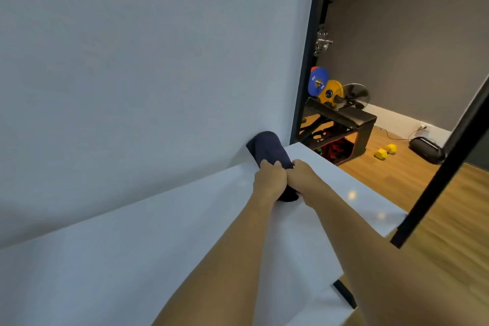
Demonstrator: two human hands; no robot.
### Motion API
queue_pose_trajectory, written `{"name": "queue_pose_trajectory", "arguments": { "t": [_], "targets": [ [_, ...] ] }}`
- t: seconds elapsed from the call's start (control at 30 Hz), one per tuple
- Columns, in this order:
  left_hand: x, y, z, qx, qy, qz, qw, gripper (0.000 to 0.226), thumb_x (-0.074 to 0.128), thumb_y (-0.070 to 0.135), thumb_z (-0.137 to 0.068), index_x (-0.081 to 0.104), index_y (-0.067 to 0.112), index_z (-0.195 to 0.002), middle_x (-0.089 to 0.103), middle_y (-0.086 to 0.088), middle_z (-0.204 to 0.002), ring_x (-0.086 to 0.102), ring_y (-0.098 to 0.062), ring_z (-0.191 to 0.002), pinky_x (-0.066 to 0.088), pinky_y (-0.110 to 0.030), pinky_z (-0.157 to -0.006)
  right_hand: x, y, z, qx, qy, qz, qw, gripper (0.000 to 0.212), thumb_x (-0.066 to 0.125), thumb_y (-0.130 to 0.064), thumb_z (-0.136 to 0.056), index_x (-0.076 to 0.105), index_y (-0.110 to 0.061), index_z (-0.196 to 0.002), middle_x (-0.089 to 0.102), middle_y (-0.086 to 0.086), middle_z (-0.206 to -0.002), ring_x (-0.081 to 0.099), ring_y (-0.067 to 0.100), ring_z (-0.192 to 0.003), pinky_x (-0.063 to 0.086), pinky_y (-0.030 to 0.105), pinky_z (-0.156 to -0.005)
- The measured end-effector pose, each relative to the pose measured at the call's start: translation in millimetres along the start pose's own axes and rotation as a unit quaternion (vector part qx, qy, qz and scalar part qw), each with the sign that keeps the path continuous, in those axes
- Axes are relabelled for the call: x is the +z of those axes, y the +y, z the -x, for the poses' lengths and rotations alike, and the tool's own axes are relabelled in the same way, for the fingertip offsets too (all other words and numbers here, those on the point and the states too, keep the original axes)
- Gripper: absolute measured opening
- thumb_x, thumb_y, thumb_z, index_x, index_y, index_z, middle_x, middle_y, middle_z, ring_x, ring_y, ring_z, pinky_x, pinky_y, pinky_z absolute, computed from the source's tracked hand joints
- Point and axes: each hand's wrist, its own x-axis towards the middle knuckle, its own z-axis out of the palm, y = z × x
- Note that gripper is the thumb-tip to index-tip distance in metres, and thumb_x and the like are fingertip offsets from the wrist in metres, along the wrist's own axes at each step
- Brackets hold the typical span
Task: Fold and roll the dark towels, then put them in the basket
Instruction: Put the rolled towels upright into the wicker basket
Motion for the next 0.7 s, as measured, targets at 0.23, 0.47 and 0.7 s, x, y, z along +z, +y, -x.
{"name": "queue_pose_trajectory", "arguments": {
  "t": [0.23,0.47,0.7],
  "targets": [
    [-83.7,-11.4,23.0,-0.025,0.068,-0.034,0.997,0.056,0.044,0.05,-0.092,0.049,0.007,-0.128,0.059,-0.014,-0.123,0.059,-0.03,-0.11,0.05,-0.043,-0.096,27.0,-37.6,74.6,0.006,-0.173,-0.168,0.971,0.015,0.061,-0.012,-0.084,0.067,-0.004,-0.095,0.071,0.013,-0.09,0.066,0.022,-0.082,0.056,0.03,-0.07],
    [-223.0,16.5,128.7,0.023,0.161,-0.083,0.983,0.053,0.059,0.04,-0.088,0.044,0.007,-0.126,0.058,-0.008,-0.097,0.058,-0.024,-0.087,0.048,-0.033,-0.077,65.2,-130.0,196.5,-0.151,-0.283,-0.172,0.931,0.014,0.058,-0.006,-0.085,0.066,-0.011,-0.094,0.071,0.01,-0.092,0.065,0.023,-0.088,0.055,0.037,-0.082],
    [-362.9,31.0,298.9,0.06,0.255,-0.223,0.939,0.025,0.052,0.035,-0.093,0.053,0.01,-0.091,0.058,-0.007,-0.085,0.058,-0.021,-0.077,0.045,-0.029,-0.061,93.6,-214.7,349.7,-0.305,-0.396,-0.164,0.851,0.044,0.072,-0.028,-0.081,0.055,-0.027,-0.121,0.073,-0.004,-0.105,0.069,0.016,-0.099,0.055,0.034,-0.083]
  ]
}}
